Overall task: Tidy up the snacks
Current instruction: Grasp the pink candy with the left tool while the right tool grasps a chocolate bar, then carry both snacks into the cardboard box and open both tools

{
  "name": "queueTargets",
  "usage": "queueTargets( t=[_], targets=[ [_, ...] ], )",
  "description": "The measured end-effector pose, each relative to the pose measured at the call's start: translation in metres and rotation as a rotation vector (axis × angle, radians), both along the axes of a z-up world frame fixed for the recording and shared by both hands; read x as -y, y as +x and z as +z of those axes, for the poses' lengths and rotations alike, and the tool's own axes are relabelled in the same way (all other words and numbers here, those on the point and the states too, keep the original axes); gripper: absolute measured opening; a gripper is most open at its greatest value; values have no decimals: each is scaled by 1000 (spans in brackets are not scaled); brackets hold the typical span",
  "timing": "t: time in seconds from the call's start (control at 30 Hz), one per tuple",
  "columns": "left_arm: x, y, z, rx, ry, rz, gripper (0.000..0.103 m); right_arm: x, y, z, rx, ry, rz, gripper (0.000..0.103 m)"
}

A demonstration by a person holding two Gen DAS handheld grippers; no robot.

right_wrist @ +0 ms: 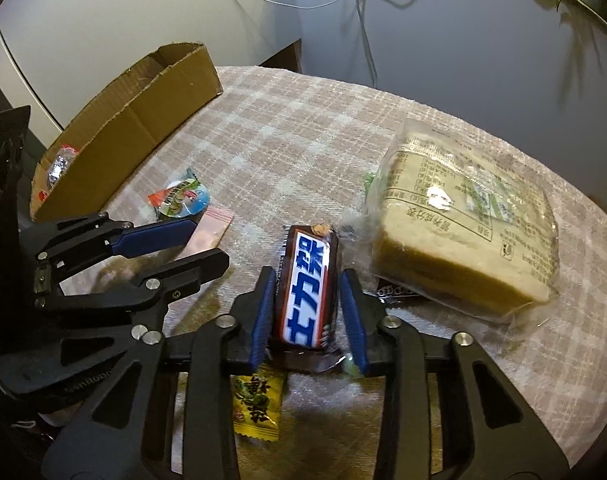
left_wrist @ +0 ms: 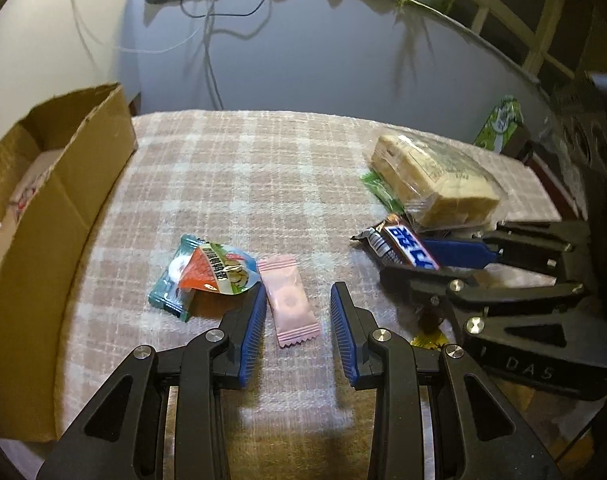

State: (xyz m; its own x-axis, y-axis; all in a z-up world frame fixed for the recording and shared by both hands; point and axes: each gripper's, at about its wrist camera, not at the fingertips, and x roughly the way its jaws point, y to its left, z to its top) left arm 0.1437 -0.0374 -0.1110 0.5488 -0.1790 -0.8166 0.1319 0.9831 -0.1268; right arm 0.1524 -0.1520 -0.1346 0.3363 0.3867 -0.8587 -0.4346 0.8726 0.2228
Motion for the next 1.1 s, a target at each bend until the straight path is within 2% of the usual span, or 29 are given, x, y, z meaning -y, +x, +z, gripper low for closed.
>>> queueTargets(
  t=[0.03, 0.1, 0.43, 0.53, 0.67, 0.7, 0.77, 0.87, 0.93, 0.97, 1.0, 1.1],
  targets=[
    [1, -1, 0, 5, 16, -8, 30, 0, 0, 0, 2, -5, 0, 30],
    [2, -1, -1, 7, 34, -9, 20, 1, -1, 1, 3, -4, -1, 30],
    [-10, -14, 7, 17, -16, -11, 10, 5, -8, 3, 17, 19, -18, 30],
    [-12, -15, 3, 6, -9, -16, 10, 4, -10, 7, 27, 10, -17, 30],
    [-12, -12, -1, -14, -14, -3, 15, 5, -13, 8, 29, 10, -16, 30],
    [-11, -12, 0, -16, -12, 0, 19, 5, -14, 9, 30, 11, -15, 30],
    [-6, -10, 1, -13, 2, -7, 37, 4, -16, 9, 34, 9, -13, 30],
    [8, -8, -1, -14, 80, -46, 36, 6, -17, 9, 34, 12, -16, 30],
    [16, -6, -5, -16, 154, -81, 30, 8, -17, 10, 38, 15, -20, 30],
    [17, -5, -5, -20, 157, -99, 23, 9, -19, 11, 41, 17, -21, 30],
    [18, -4, -4, -24, 162, -109, 20, 9, -20, 12, 45, 18, -22, 30],
    [15, 0, -4, -38, 147, -113, 20, 11, -21, 14, 53, 23, -28, 30]
  ],
)
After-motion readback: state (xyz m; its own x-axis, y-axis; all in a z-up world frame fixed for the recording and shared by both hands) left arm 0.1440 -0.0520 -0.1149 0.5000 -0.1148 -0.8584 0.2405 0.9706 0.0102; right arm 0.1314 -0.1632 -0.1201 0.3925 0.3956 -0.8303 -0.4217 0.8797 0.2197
